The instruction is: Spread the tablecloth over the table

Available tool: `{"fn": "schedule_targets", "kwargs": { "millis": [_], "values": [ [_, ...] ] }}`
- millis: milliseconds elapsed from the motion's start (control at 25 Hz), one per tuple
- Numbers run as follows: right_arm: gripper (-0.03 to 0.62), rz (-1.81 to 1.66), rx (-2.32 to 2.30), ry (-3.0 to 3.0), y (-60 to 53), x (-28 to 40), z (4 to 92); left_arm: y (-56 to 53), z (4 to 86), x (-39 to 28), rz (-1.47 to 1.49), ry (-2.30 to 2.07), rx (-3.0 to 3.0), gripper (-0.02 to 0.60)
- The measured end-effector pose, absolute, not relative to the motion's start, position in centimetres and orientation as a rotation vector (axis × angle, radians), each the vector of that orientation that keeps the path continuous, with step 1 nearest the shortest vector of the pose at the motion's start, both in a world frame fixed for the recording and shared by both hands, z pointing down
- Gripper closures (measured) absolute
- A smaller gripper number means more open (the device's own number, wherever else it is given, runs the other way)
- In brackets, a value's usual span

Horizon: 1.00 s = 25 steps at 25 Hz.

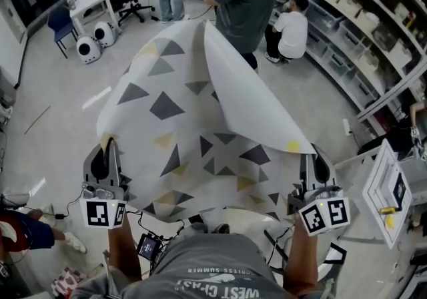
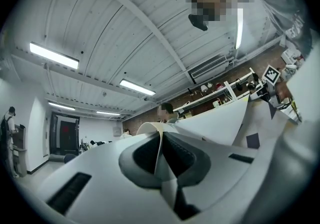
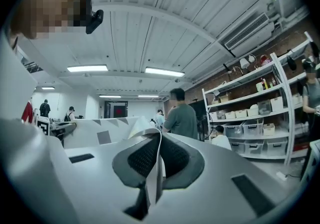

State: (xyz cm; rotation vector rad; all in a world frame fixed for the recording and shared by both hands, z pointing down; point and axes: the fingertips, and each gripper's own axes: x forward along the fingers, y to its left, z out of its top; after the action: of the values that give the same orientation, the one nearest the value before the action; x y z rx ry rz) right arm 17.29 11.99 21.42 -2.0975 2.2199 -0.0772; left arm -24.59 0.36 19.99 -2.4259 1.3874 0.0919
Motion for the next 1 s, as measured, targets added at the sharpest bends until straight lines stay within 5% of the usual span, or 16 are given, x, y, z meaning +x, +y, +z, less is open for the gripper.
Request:
{"fn": "schedule_targets", "kwargs": {
  "millis": [1000],
  "values": [
    [0.582,-0.409,-2.245,2.195,-3.4,22.0,35.3,-14.5,33.2,-22.1,-0.204,1.507,-2.606,0.581]
  ]
}}
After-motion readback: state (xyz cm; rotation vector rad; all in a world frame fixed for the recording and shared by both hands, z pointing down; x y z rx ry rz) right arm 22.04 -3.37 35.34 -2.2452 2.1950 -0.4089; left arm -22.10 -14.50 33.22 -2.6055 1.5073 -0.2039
